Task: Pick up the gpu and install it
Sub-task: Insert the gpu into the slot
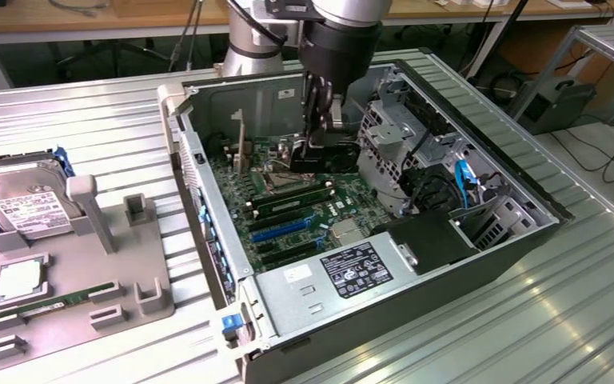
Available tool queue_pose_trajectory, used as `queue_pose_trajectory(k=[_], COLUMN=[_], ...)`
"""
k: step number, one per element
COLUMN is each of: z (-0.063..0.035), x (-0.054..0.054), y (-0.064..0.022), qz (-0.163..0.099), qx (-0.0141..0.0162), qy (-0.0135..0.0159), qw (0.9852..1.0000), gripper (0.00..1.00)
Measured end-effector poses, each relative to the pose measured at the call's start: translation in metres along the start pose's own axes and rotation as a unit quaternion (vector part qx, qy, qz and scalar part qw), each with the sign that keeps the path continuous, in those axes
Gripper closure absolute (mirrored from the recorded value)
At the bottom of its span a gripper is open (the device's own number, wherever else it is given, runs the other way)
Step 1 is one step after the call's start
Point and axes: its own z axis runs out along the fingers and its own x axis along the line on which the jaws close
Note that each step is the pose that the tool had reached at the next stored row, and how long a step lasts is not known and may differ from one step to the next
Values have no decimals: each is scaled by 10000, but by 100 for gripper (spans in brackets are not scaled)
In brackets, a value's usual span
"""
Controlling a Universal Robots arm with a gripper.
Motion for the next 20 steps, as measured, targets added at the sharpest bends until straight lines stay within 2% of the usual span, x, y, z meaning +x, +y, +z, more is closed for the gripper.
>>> queue_pose_trajectory(k=[1,2,3,7,9,11,15,20], z=[85,170,277,308,334,357,425,462], x=[133,145,155,162,176,188,207,215], y=[5,72,99,98,95,95,113,134], qz=[-114,-145,-201,-222,-245,-273,-398,-528], qx=[17,20,21,22,17,14,11,9], qy=[-9,-8,-8,-21,-69,-98,-101,-92], qw=[9999,9999,9998,9997,9997,9996,9992,9986], gripper=[73,73,73,73,73,73,73,73])
